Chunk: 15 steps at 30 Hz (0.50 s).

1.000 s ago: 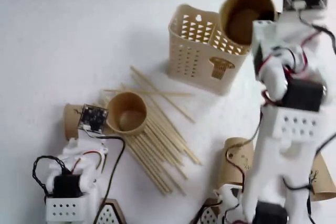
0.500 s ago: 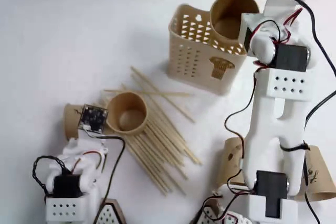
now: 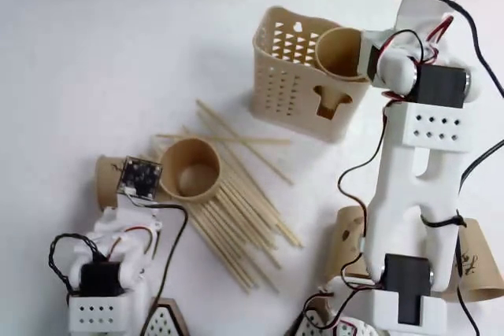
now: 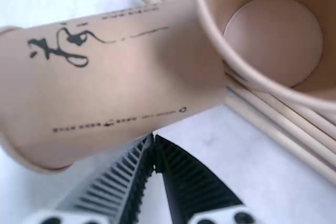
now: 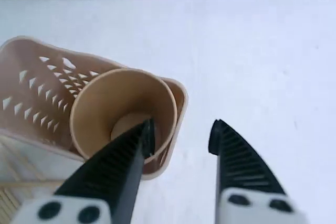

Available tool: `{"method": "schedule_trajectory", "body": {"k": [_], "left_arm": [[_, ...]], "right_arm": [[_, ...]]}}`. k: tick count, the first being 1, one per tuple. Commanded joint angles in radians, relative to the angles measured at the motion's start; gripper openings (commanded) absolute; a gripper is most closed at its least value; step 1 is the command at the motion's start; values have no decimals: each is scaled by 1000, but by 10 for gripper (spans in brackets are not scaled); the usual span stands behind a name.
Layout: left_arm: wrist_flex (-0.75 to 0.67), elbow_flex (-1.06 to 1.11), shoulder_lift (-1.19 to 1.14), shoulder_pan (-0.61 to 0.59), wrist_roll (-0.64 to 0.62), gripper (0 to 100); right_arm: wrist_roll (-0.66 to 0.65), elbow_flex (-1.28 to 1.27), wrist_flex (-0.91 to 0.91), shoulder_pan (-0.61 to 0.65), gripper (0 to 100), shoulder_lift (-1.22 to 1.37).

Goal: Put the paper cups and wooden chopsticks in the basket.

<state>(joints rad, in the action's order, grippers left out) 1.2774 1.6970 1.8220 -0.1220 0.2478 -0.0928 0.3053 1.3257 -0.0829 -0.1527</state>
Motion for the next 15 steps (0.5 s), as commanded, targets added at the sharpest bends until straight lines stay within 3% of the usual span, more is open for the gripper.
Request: {"method": "schedule_trajectory", "body": {"k": [1,7,15], "left_arm": [[5,-5,-1,8,-6,24],[5,-5,-1,8,-6,24],[5,-5,-1,8,-6,24]], "right_arm": [[0,130,163,1,190,-33],[8,238,380,-76,189,-33],[2,213,390,-275,187,-35]]}}
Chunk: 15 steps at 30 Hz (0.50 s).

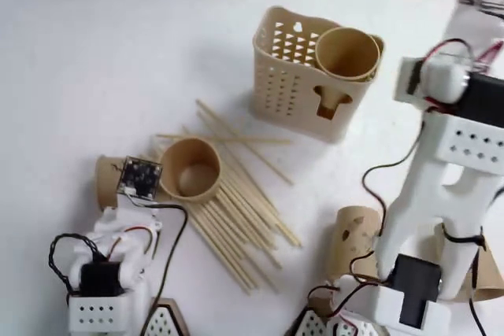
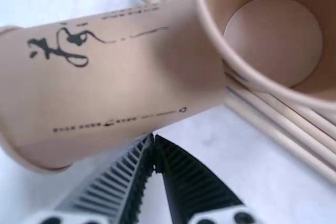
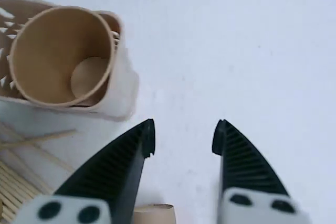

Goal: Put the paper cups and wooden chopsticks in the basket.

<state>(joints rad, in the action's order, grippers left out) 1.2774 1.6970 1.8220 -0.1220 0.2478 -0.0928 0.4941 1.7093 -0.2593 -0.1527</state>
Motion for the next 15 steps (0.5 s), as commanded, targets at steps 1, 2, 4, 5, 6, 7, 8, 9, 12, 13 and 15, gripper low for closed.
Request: {"method": "schedule_trajectory", "body": {"k": [1,2,4,5,6,7,8,9,12,13,15], "left_arm": [[5,-5,-1,8,-6,24],[5,-5,-1,8,-6,24],[5,-5,-1,8,-5,24],[5,-5,-1,8,-5,24],[5,-5,-1,8,-5,24],[5,-5,-1,8,-5,24],[5,-5,-1,8,-5,24],[5,-5,-1,8,-5,24],[5,-5,-1,8,-5,24],[5,-5,-1,8,-5,24],[5,-5,-1,8,-5,24]], "right_arm": [[2,18,7,-125,187,-38],[2,8,8,-147,187,-48],[2,-60,8,-186,187,-84],[2,-109,8,-203,187,-113],[2,-166,8,-217,189,-145],[0,-229,8,-228,190,-182],[0,-293,8,-239,190,-223],[0,-359,7,-252,190,-263],[0,-528,5,-320,190,-395],[0,-577,5,-344,190,-441],[0,-674,4,-395,191,-532]]}}
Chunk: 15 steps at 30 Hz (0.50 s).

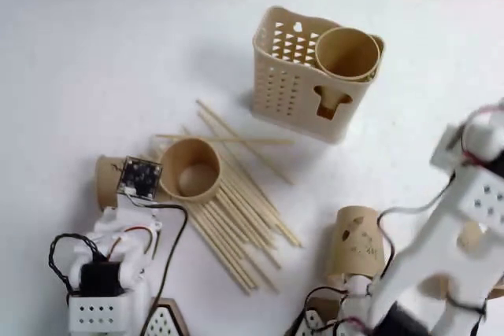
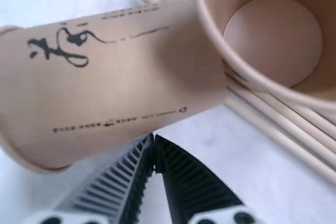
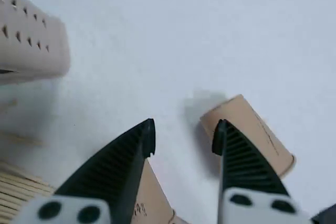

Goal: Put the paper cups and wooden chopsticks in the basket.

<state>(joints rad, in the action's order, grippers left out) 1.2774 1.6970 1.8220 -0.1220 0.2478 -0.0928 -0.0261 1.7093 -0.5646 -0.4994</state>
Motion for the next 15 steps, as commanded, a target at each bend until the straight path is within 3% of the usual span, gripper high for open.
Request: {"method": "schedule_trajectory", "body": {"k": [1,5,9,15], "left_arm": [[5,-5,-1,8,-5,24],[5,-5,-1,8,-5,24],[5,-5,-1,8,-5,24],[5,-5,-1,8,-5,24]], "right_arm": [[0,-196,4,-116,191,-229],[-9,-367,2,-208,191,-394],[-124,-560,-35,-335,191,-530],[-184,-887,-217,-486,191,-700]]}}
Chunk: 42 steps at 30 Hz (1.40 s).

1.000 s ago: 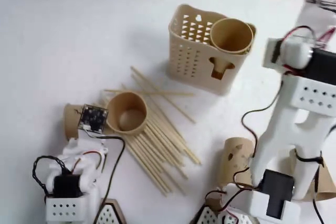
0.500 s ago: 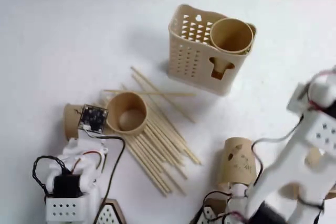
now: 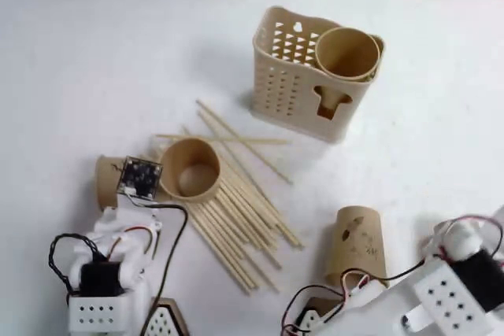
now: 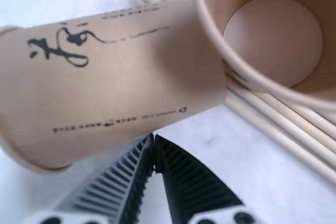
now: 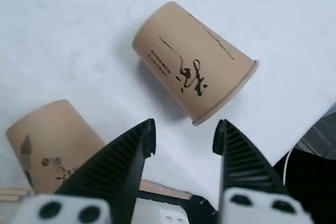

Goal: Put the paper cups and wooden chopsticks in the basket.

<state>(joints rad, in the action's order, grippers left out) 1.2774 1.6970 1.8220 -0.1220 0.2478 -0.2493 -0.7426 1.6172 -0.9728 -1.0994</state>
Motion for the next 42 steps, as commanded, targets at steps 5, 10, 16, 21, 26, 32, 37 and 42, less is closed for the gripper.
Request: {"method": "schedule_trajectory", "body": {"k": [5,10,16,21,26,32,37,42], "left_arm": [[5,-5,-1,8,-5,24],[5,-5,-1,8,-5,24],[5,-5,-1,8,-5,24],[5,-5,-1,8,-5,24],[5,-5,-1,8,-5,24],[5,-5,-1,8,-5,24],[5,-5,-1,8,-5,24],[5,-5,-1,8,-5,24]], "right_arm": [[-20,-407,-294,-87,190,-206],[-18,-529,-397,-91,187,-277],[-18,-591,-400,-81,187,-303],[-17,-597,-410,-53,176,-305],[-20,-600,-558,-62,11,-305],[-21,-631,-610,-54,15,-303],[-23,-640,-676,-64,17,-303],[-26,-637,-746,-62,17,-305]]}}
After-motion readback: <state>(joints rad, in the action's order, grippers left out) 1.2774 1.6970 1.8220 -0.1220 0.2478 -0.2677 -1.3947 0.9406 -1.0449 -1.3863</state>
